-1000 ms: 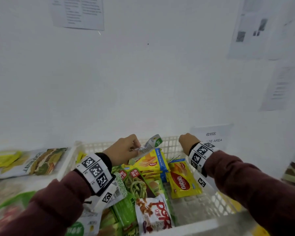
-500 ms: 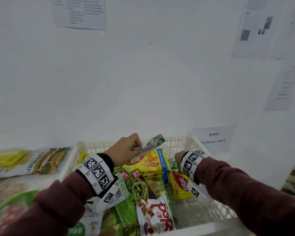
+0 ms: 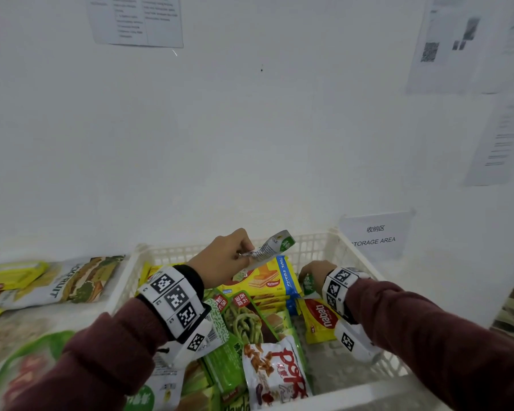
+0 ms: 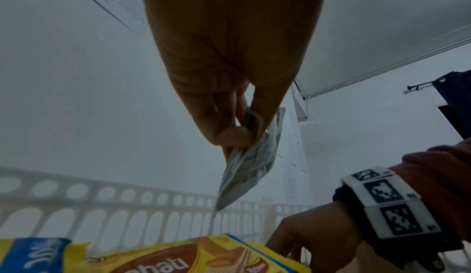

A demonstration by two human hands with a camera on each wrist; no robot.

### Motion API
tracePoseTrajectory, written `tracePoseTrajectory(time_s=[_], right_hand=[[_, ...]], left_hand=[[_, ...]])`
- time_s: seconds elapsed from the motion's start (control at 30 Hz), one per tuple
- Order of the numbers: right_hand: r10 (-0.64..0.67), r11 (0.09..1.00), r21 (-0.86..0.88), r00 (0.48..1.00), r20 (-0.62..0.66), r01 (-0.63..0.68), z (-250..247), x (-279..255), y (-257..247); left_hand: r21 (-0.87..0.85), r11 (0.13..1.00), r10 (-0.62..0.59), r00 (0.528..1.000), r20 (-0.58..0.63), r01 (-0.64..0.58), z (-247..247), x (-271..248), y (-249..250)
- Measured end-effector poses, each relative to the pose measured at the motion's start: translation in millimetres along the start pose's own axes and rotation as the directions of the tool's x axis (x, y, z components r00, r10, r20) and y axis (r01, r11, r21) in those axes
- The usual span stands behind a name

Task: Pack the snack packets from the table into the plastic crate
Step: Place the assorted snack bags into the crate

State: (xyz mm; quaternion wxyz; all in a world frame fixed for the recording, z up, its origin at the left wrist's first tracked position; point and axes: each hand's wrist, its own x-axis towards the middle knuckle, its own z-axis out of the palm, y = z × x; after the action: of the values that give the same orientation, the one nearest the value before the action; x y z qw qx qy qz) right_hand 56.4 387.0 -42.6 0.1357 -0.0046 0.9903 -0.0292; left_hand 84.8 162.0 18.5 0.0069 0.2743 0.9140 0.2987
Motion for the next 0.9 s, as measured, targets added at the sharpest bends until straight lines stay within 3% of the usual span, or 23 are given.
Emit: tracePoseTrajectory(time_s=[0.23,0.37,0.47,0.6,0.73,0.9], right_hand=[[-0.012,0.999,0.041,0.999,-0.031,0.013,-0.6,5.3,5.8],[0.008,0.997,-0.078,1.000,0.003,-0.008,-4.0,4.5,4.9],[-0.052,0.987,-0.151,0.998,0.031,0.056,-26.5,-8.5,1.7],[-0.106,0.991,-0.087,0.994,0.017,0.107,-82.8,-26.1,9.1],[-0.068,0.975,-0.213,0.998,0.011,0.069,-120.8,-58.7,28.1],[0.023,0.960,-0.279,0.993,0.114,0.010,-101.5,-76.2,55.2]], left_hand=[[-0.004,1.000,0.014,1.000,-0.018,-0.014,-0.8,-1.4,10.6],[0.013,0.999,0.034,0.999,-0.041,-0.034,-10.9,-0.9,19.5],[0.036,0.999,0.037,0.998,-0.058,-0.035,-21.6,1.9,34.2],[0.080,0.996,0.032,0.999,-0.011,-0.031,-21.9,11.4,63.4],[0.155,0.988,0.011,0.995,0.101,-0.026,4.7,29.4,92.9],[0.364,0.931,-0.048,0.977,0.209,-0.033,73.3,55.8,113.6]])
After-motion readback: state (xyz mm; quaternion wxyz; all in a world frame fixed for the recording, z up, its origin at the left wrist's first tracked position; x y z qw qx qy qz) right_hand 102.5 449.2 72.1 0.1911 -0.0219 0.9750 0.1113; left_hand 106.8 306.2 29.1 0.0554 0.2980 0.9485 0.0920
